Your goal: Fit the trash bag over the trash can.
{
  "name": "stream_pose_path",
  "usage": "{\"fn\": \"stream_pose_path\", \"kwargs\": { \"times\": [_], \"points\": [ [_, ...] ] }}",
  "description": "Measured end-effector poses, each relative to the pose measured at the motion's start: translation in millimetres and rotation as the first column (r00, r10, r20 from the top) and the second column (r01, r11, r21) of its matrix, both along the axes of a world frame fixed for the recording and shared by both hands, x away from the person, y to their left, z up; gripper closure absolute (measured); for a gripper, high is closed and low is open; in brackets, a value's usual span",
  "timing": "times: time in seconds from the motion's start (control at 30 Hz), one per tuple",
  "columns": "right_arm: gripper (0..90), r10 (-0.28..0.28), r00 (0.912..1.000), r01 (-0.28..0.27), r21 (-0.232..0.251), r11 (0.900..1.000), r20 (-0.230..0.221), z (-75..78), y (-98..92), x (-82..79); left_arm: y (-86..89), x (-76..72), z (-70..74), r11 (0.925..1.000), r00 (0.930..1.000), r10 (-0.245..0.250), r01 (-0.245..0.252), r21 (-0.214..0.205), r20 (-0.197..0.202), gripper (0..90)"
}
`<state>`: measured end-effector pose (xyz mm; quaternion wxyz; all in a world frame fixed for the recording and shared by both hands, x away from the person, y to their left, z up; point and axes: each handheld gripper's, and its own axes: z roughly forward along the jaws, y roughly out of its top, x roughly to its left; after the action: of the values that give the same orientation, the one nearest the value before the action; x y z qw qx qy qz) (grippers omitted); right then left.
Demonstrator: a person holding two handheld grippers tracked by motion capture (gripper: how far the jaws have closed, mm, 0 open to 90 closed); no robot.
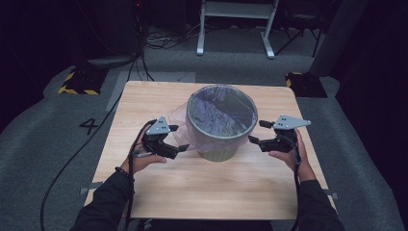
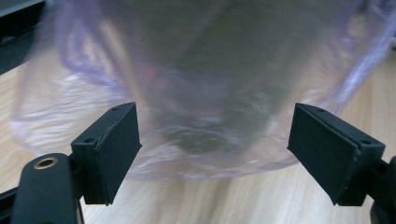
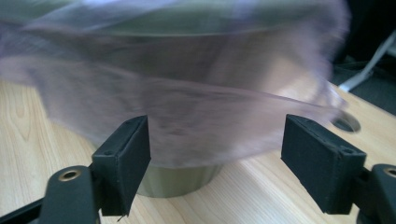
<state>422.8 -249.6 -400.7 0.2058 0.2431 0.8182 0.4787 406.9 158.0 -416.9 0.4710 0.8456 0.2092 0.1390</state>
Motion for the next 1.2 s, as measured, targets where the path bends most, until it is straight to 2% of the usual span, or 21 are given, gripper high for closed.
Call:
{"fn": "stream_pose_path", "kwargs": {
  "times": [0.03,0.07,0.17,0.2,0.23,0.3,0.37,0.4,0.43,0.5,0.57,0.63,0.7,0.77,0.87,1.0,1.13,1.2],
  "points": [
    [25.9,0.000,1.0000,0.000,0.000,1.0000,0.000,0.0,0.0,0.0,0.0,0.0,0.0,1.0000,1.0000,0.000,0.000,0.000,0.000,16.5],
    [26.0,0.016,0.9999,-0.016,-0.035,0.9992,-0.004,-3.3,8.7,-2.3,-8.3,-2.9,-2.0,0.9996,0.9997,-0.022,0.022,0.017,0.005,16.7],
    [27.0,0.012,0.9999,-0.013,-0.056,0.9983,-0.010,-7.0,15.0,-3.2,-16.0,-3.9,-4.2,0.9984,0.9990,-0.043,0.043,0.038,0.009,20.1],
    [33.2,0.009,0.9997,-0.011,-0.055,0.9984,-0.021,-10.6,18.5,-3.1,-24.1,-3.5,-6.7,0.9958,0.9992,-0.031,0.028,0.087,0.026,23.5],
    [40.8,0.013,0.9996,-0.014,-0.061,0.9980,-0.024,-12.1,19.7,-3.4,-24.1,-3.5,-6.7,0.9958,0.9992,-0.031,0.028,0.087,0.026,30.8],
    [51.3,0.028,0.9994,-0.029,-0.069,0.9972,-0.019,-15.5,21.8,-4.1,-32.3,0.3,-10.5,0.9899,0.9993,-0.001,-0.004,0.142,0.037,46.0],
    [62.8,0.057,0.9981,-0.059,-0.078,0.9953,-0.025,-19.2,22.4,-3.8,-34.0,2.3,-12.2,0.9887,0.9995,0.001,-0.006,0.149,0.032,60.6],
    [62.8,0.057,0.9981,-0.059,-0.078,0.9953,-0.025,-19.2,22.4,-3.8,-34.4,3.8,-13.9,0.9889,0.9994,0.001,-0.006,0.148,0.034,60.6],
    [72.7,0.062,0.9978,-0.064,-0.076,0.9951,-0.025,-22.9,21.2,-3.4,-33.7,5.8,-15.5,0.9898,0.9994,0.008,-0.013,0.142,0.033,75.4],
    [75.0,0.065,0.9975,-0.067,-0.071,0.9952,-0.028,-23.9,20.3,-3.2,-32.2,9.1,-17.7,0.9917,0.9997,0.011,-0.013,0.128,0.020,82.3],
    [82.7,0.056,0.9982,-0.057,-0.053,0.9970,-0.022,-26.5,17.2,-2.9,-30.7,12.5,-22.0,0.9923,0.9996,0.028,-0.028,0.121,0.006,86.7],
    [85.1,0.049,0.9986,-0.050,-0.050,0.9975,-0.020,-27.3,16.3,-2.7,-30.2,13.8,-23.5,0.9925,0.9997,0.023,-0.022,0.121,-0.006,87.7],
    [90.0,0.036,0.9990,-0.037,-0.052,0.9979,-0.028,-29.9,14.1,-1.2,-31.2,14.9,-27.2,0.9900,0.9998,0.019,-0.017,0.140,-0.011,88.9],
    [90.0,0.035,0.9989,-0.037,-0.059,0.9976,-0.030,-30.7,13.7,-1.1,-31.7,14.9,-28.6,0.9889,0.9998,0.016,-0.014,0.148,-0.012,89.1],
    [90.0,0.034,0.9985,-0.037,-0.064,0.9973,-0.043,-35.2,11.7,-1.0,-35.5,14.7,-36.7,0.9830,0.9997,0.006,-0.002,0.184,-0.023,89.2],
    [90.0,0.023,0.9973,-0.027,-0.064,0.9976,-0.070,-41.3,8.2,0.4,-36.7,14.6,-44.2,0.9830,0.9992,0.005,0.003,0.184,-0.040,88.4],
    [90.0,0.016,0.9931,-0.022,-0.051,0.9985,-0.116,-48.9,5.2,4.0,-35.0,15.9,-50.4,0.9844,0.9981,0.027,-0.017,0.175,-0.055,81.2],
    [90.0,0.001,0.9908,-0.009,-0.055,0.9985,-0.135,-53.1,3.2,6.4,-35.0,15.8,-51.6,0.9830,0.9976,0.040,-0.029,0.181,-0.057,70.8]
  ]
}}
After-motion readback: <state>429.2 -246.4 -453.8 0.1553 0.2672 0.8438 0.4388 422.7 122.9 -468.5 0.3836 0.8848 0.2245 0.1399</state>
